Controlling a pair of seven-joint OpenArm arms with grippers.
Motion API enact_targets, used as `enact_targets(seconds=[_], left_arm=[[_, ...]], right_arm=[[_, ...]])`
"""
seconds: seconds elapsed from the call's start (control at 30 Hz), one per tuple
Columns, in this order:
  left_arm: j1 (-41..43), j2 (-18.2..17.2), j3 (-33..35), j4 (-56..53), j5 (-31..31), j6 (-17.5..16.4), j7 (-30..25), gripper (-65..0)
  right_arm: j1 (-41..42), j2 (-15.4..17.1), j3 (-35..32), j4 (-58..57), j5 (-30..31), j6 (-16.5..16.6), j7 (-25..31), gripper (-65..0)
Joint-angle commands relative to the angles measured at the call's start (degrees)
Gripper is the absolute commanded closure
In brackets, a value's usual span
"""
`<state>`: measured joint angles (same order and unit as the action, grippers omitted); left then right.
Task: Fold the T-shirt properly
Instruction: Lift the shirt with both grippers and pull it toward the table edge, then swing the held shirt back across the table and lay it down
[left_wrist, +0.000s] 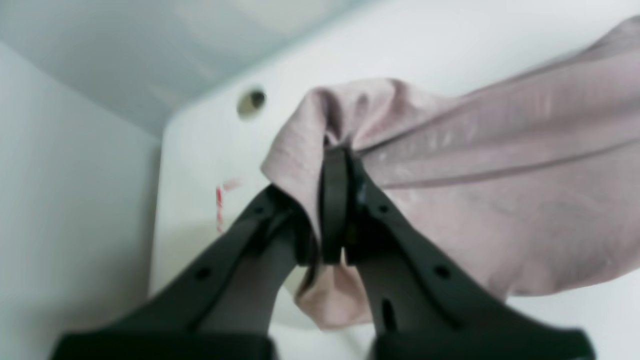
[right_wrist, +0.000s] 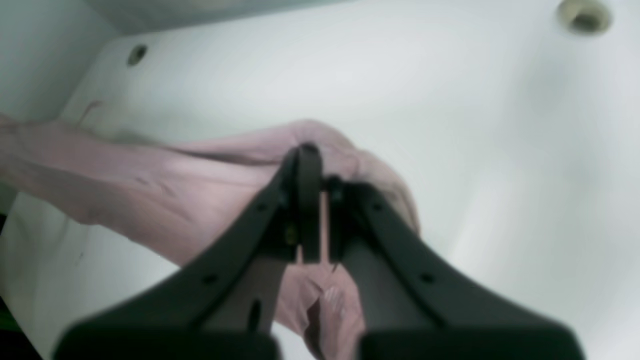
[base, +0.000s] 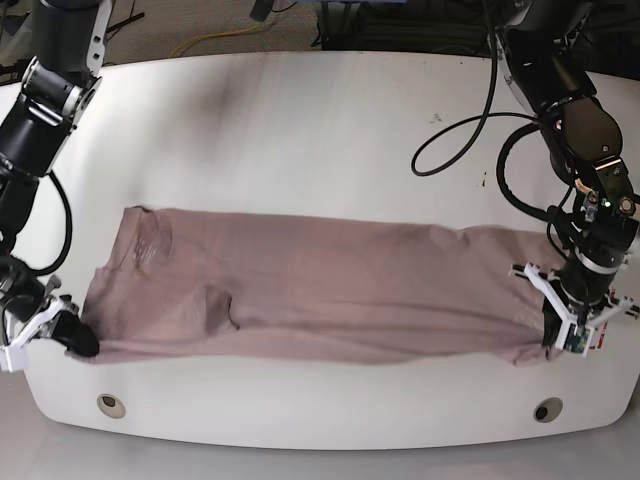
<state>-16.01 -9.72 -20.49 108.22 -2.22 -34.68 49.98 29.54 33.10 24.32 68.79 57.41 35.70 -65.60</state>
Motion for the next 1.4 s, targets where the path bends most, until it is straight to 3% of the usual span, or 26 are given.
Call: enact_targets(seconds=[0.0,0.23,0.5,0.73,1.03,1.27,1.37], left_arm=[[-6.1,-0.8,-0.3,2.1,0.4,0.8,0.9,-0.8],[-16.6,-1.3,-0.2,3.0,0.4,0.8,2.3,-1.0],[-28.4,-5.3,0.1,3.0,0.4,0.7,3.4,-1.0],[-27.8,-6.8,3.7,3.1,0.2,0.5,6.1,-1.1],[-13.1,-4.7,4.1,4.2,0.0,0.3,5.8,-1.1],[0.6,-3.1,3.8,6.2,0.1,-4.8,5.7,-0.7],[6.6,-3.0,3.8,6.7,0.1,-4.9,5.7,-0.6]], right_arm=[[8.3,4.6,-4.1,-1.1,1.5,0.1,1.9,0.0],[23.8,8.8,-14.0,-5.9,1.6,0.1,1.8,0.0],[40.5,12.2,-25.2,-7.7,2.0,0.1,1.5,0.0],[44.5,12.4,-29.4,-7.7,2.1,0.1,0.2,0.0],[25.6,14.2,-21.4,-7.4,8.6,0.1,0.2,0.0],[5.8,14.2,-10.6,-2.0,11.2,0.1,0.2,0.0],[-4.2,14.1,-5.5,1.9,11.3,0.1,0.2,0.0]])
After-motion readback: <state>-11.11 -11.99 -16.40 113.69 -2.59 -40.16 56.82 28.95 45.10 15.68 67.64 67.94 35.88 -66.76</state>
